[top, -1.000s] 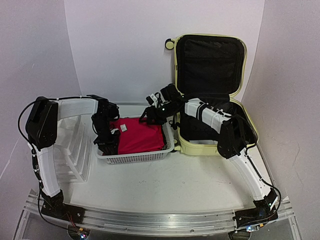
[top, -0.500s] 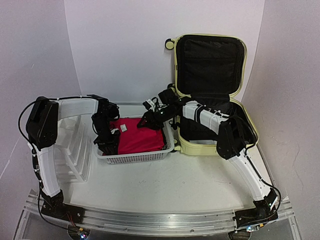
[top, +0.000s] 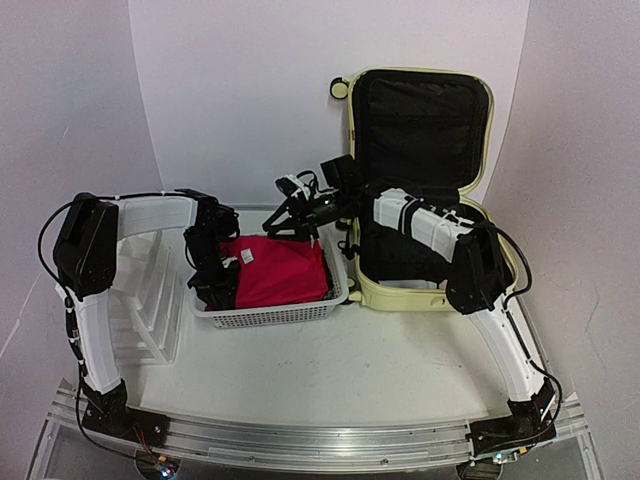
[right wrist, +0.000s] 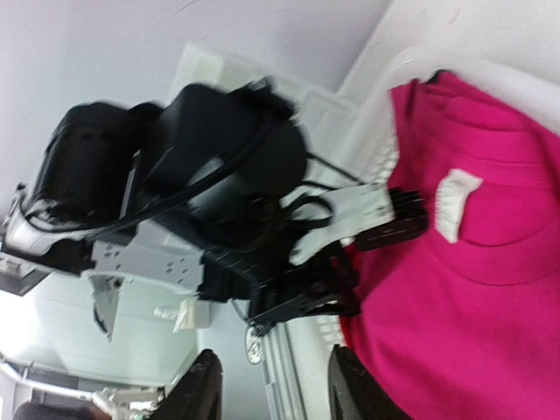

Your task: Open, take out, and arrange the luggage

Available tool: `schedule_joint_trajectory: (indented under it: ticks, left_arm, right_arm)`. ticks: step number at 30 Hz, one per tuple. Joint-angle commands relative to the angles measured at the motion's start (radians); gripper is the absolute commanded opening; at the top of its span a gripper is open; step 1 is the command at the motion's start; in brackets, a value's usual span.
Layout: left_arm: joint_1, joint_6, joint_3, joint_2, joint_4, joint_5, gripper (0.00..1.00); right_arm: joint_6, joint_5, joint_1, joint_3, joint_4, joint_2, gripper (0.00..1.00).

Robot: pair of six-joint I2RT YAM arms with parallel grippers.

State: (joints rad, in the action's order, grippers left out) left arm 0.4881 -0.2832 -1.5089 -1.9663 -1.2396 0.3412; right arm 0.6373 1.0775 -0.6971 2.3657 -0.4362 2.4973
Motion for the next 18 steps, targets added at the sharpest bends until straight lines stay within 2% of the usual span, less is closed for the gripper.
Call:
schedule_joint_trajectory:
  ticks: [1, 3, 7, 10, 12, 14, 18]
  left_arm:
    - [0.0, 0.024, -0.012, -0.034, -0.018, 0.001, 0.28]
    - [0.0, 0.032, -0.016, -0.037, -0.018, 0.002, 0.28]
    - [0.0, 0.036, -0.024, -0.036, -0.02, 0.002, 0.27]
    - [0.0, 0.042, -0.026, -0.039, -0.021, 0.005, 0.27]
    - [0.0, 0.044, -0.026, -0.039, -0.022, 0.004, 0.27]
    - [0.0, 0.043, -0.025, -0.036, -0.02, 0.005, 0.27]
    - [0.0, 0.043, -0.027, -0.031, -0.02, 0.004, 0.27]
  right_arm:
    - [0.009, 0.164, -0.035, -0.013, 0.076, -0.062, 0.38]
    - [-0.012, 0.149, -0.035, -0.022, 0.073, -0.072, 0.41]
    - [-0.048, -0.228, 0.033, -0.166, 0.045, -0.139, 0.47]
    - [-0.204, -0.379, 0.04, -0.037, -0.154, -0.069, 0.61]
    - [-0.261, -0.383, 0.047, 0.085, -0.243, 0.011, 0.62]
    - [-0.261, -0.373, 0.05, 0.149, -0.251, 0.06, 0.6]
    - [-0.271, -0.368, 0.05, 0.155, -0.245, 0.091, 0.57]
